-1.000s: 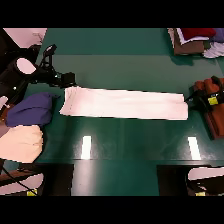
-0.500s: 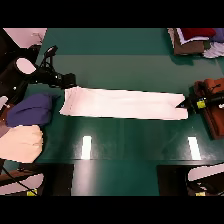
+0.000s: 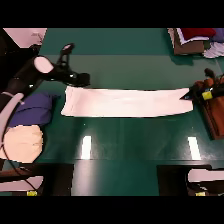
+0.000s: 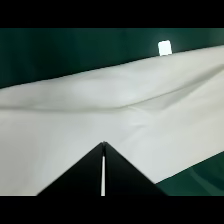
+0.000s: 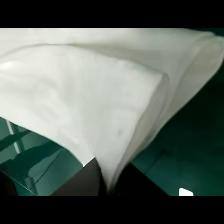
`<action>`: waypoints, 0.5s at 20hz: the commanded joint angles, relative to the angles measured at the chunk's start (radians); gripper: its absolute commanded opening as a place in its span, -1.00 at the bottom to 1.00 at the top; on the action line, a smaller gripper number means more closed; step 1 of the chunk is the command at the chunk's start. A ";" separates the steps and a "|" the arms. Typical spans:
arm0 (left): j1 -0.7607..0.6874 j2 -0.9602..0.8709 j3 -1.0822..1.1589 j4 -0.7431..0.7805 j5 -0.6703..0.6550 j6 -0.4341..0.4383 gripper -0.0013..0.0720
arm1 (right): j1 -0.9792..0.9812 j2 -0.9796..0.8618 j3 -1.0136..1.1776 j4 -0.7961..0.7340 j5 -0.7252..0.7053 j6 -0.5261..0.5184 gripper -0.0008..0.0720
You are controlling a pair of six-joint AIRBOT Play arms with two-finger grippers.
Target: Fold the shirts.
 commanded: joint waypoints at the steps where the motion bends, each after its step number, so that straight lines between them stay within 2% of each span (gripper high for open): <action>1: -0.115 -0.136 0.129 -0.008 0.011 0.002 -0.91 | 0.073 0.086 0.127 0.006 0.065 0.122 -0.92; 4: -0.204 -0.270 0.221 -0.071 0.015 0.005 -0.91 | 0.166 0.114 0.254 0.013 0.072 0.197 -0.93; 10: -0.327 -0.414 0.270 -0.149 0.071 0.006 -0.91 | 0.351 0.112 0.457 0.011 0.044 0.268 -0.93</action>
